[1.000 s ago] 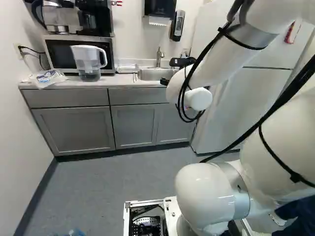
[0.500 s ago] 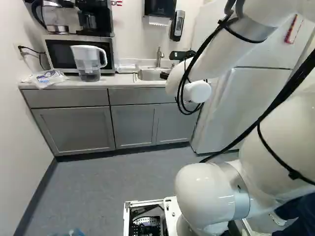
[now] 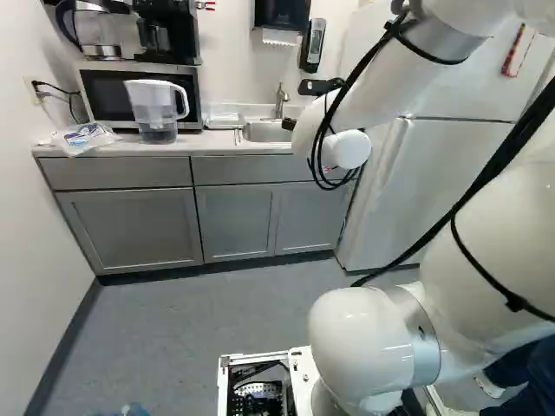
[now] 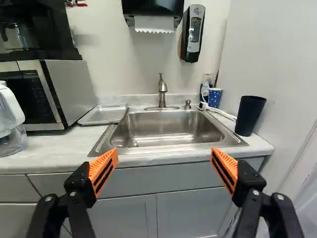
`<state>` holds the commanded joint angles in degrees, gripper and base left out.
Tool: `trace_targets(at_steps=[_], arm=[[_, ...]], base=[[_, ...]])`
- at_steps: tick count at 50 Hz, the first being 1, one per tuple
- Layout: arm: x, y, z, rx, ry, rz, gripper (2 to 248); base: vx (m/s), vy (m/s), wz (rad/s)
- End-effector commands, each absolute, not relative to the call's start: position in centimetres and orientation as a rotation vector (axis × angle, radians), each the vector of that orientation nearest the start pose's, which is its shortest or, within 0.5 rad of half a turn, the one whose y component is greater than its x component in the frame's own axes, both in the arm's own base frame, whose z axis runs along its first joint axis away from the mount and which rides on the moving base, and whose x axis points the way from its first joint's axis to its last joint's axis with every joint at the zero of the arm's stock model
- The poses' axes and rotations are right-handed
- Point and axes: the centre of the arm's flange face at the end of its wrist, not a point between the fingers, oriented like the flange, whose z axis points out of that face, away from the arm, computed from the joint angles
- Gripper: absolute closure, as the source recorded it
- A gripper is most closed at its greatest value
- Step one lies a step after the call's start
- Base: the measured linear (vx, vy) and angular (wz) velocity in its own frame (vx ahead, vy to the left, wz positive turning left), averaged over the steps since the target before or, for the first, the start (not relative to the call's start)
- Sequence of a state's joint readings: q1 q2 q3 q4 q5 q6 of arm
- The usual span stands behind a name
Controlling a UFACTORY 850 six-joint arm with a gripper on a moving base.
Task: Rinse the cup and place it in the tray
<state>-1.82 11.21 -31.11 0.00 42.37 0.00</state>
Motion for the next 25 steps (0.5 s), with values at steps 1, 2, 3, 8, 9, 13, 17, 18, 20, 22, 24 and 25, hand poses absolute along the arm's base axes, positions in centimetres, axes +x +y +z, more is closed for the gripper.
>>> trace_targets(at_steps=[1,2,3,8,9,13,17,18,20,22,24,25], arm=[[41.2,-1.3,52.5,-2.338,0.037,-2.13,3],[41.2,-1.3,52.6,-2.339,0.037,-2.129,3],[41.3,-1.3,52.7,-2.339,0.037,-2.128,3],[41.5,-1.3,53.1,-2.342,0.037,-2.125,3],[41.6,-1.3,53.2,-2.343,0.037,-2.124,3],[41.7,-1.3,53.5,-2.345,0.037,-2.122,3],[41.8,-1.3,53.8,-2.347,0.037,-2.12,3],[41.9,-1.3,53.9,-2.347,0.037,-2.12,3],[41.9,-1.3,54.1,-2.347,0.037,-2.119,3],[42.0,-1.3,54.3,-2.348,0.037,-2.118,3],[42.1,-1.3,54.4,-2.348,0.037,-2.118,3],[42.1,-1.3,54.5,-2.348,0.037,-2.119,3]], base=[[0.0,0.0,0.0],[0.0,0.0,0.0],[0.0,0.0,0.0],[0.0,0.0,0.0],[0.0,0.0,0.0],[0.0,0.0,0.0],[0.0,0.0,0.0],[0.0,0.0,0.0],[0.0,0.0,0.0],[0.0,0.0,0.0],[0.0,0.0,0.0],[0.0,0.0,0.0]])
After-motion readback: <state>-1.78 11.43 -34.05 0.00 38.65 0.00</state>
